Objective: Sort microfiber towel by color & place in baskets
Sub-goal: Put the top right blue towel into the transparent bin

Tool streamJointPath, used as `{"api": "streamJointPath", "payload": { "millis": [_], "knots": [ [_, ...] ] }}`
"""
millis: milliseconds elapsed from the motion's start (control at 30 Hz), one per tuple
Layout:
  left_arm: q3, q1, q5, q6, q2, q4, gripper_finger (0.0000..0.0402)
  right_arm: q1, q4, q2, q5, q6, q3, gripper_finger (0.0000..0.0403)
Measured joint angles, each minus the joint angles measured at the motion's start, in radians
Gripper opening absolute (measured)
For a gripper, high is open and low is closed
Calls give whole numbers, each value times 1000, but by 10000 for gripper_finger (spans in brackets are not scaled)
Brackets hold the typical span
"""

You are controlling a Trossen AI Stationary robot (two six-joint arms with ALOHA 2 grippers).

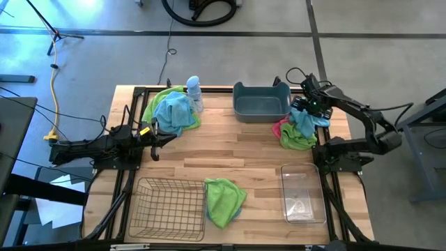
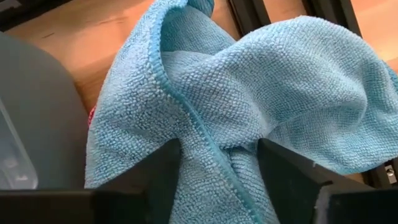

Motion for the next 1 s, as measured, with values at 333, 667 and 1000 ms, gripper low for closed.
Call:
{"api": "streamJointPath", "payload": {
  "millis": [333, 667, 1000],
  "knots": [
    [0, 0, 0, 0, 0, 0, 0, 0, 0, -2, 22, -72, 0, 15],
    [0, 0, 0, 0, 0, 0, 0, 0, -27, -143, 18, -137, 0, 2],
    [0, 0, 0, 0, 0, 0, 0, 1, -18, -416, -48, -123, 1, 1]
  ]
}}
